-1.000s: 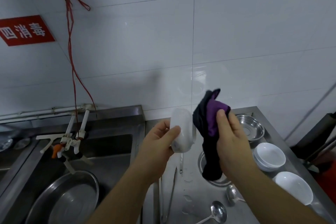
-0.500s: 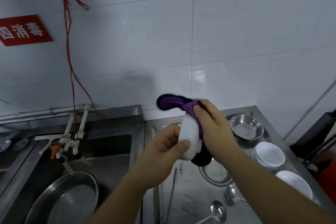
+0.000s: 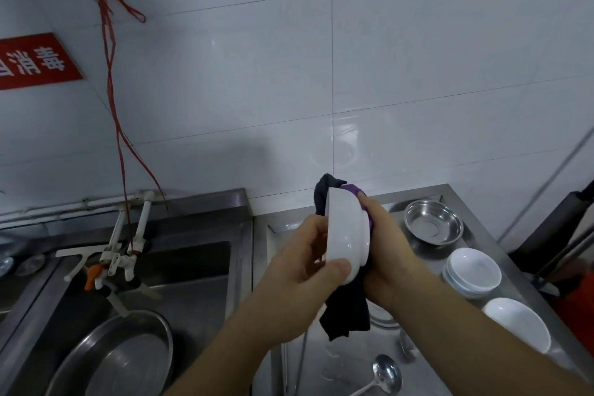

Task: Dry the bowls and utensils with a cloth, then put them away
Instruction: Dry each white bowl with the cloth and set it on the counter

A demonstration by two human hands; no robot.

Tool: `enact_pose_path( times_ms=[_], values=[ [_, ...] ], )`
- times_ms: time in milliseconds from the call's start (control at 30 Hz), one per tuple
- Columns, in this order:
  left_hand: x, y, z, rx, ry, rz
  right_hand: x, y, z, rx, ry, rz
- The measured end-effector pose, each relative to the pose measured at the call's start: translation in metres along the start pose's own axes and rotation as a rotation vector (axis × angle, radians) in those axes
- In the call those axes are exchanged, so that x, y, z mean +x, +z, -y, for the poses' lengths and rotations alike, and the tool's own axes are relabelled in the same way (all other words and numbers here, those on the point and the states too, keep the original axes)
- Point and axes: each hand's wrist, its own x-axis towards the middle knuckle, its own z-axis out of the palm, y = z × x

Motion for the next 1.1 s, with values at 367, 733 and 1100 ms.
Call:
enact_pose_path(
  times_ms=[367, 733, 1100],
  values=[
    [0.005, 0.012, -0.006, -0.160, -0.020, -0.220, -0.013, 0.014, 0.012, -0.138, -0.204, -0.028],
    [0.010, 0.005, -0.009, -0.092, -0.002, -0.183, -0.007, 0.006, 0.004, 0.073, -0.041, -0.130],
    [0.009, -0.007, -0.002, -0.356, -0.098, -0.121, -0.011, 0.011, 0.002, 0.031, -0.106, -0.241]
  ],
)
